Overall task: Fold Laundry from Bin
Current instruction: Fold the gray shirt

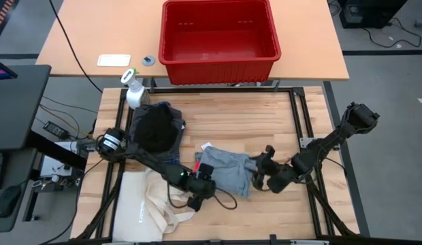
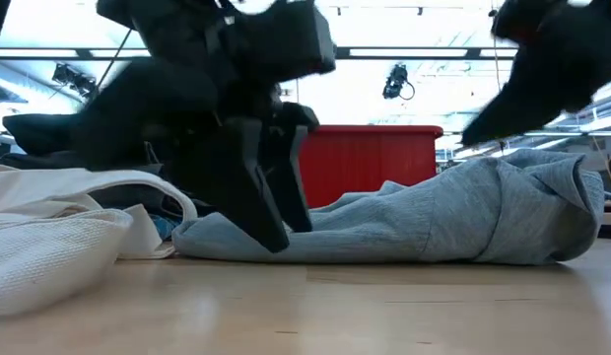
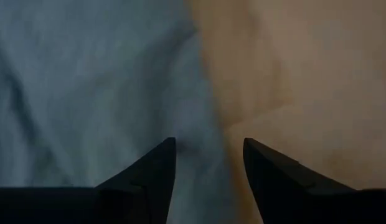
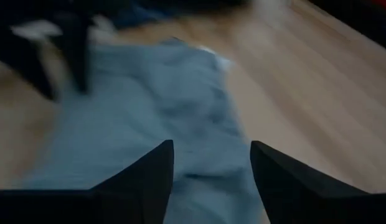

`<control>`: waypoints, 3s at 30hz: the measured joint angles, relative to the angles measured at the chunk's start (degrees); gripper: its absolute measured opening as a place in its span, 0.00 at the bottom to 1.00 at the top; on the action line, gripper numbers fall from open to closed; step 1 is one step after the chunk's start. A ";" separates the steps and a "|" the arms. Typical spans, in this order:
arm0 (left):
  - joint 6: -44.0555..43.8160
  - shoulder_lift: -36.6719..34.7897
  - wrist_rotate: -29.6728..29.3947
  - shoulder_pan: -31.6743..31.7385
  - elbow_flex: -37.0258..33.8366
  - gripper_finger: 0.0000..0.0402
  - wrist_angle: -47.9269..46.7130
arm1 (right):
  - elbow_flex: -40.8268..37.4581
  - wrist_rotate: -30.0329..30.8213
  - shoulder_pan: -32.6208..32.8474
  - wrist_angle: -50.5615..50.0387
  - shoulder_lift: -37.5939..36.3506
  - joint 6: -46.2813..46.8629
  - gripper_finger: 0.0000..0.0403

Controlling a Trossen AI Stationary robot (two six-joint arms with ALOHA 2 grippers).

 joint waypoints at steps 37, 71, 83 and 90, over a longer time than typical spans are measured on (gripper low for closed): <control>18.84 -3.04 -5.34 1.58 -0.31 0.48 -4.03 | -1.12 -11.51 -2.04 1.24 1.80 6.19 0.50; 45.63 4.85 -12.98 8.66 -0.31 0.24 7.38 | -1.16 -12.98 -2.13 5.86 2.80 3.12 0.50; 37.08 -3.46 -8.88 5.37 -0.37 0.01 3.08 | -1.12 -11.20 4.83 7.30 -1.08 4.55 0.50; 27.94 -7.56 -9.32 5.16 -0.31 0.01 0.71 | -1.12 -8.29 7.93 16.59 3.21 -3.22 0.50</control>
